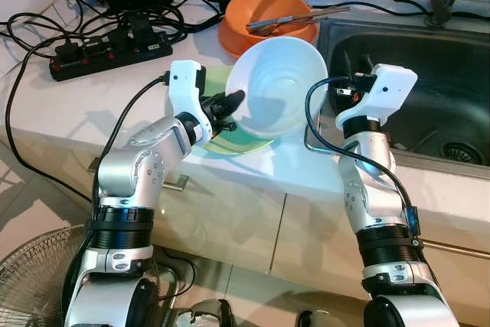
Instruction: Kitchen organization
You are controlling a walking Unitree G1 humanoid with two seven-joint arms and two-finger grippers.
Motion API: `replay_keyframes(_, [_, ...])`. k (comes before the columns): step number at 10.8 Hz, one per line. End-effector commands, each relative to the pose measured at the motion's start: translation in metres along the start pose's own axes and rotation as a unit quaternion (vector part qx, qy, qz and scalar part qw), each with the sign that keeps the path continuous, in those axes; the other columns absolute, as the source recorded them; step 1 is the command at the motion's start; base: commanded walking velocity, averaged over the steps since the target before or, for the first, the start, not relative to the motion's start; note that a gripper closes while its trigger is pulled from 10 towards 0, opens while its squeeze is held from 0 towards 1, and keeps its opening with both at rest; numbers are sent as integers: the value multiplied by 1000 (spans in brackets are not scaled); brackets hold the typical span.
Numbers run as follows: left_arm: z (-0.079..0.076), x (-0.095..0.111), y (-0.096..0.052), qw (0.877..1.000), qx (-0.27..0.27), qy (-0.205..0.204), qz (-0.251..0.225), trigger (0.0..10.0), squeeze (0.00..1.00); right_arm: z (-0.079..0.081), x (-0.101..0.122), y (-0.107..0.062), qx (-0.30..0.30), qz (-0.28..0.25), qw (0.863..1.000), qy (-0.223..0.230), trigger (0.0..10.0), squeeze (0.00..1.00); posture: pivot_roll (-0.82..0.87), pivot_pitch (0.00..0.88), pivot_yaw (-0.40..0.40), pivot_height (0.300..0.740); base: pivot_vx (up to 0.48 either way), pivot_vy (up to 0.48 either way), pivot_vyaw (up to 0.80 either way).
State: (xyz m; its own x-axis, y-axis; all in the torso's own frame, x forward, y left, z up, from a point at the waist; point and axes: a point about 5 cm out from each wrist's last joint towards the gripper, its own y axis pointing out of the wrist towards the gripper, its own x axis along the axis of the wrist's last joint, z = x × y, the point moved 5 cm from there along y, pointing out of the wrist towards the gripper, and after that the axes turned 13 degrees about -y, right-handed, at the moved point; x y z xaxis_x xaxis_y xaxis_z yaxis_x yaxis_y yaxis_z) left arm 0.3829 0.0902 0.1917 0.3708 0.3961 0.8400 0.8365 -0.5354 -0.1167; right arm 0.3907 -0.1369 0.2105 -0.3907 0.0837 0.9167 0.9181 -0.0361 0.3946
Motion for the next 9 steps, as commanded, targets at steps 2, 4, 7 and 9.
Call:
replay_keyframes(2, [-3,4,-3,1000,-4,-5,-11,0,0,2,-4,-2,1,5,1000,-2,10000,0,48,60,91,740,0,0,0])
replay_keyframes(4, [-6,3,-2,1000,-9,-15,-12,0,0,1,-4,-1,0,6,1000,-2,10000,0,46,69,91,740,0,0,0])
replay_keyframes(7, [-9,8,-1,998,-12,-44,-37,0,0,-4,-5,0,-6,8,1000,-7,10000,0,46,88,86,740,0,0,0])
replay_keyframes(9, [-21,35,-5,985,-41,-104,-131,0,0,-5,-5,0,-7,8,1000,-8,10000,0,44,89,84,740,0,0,0])
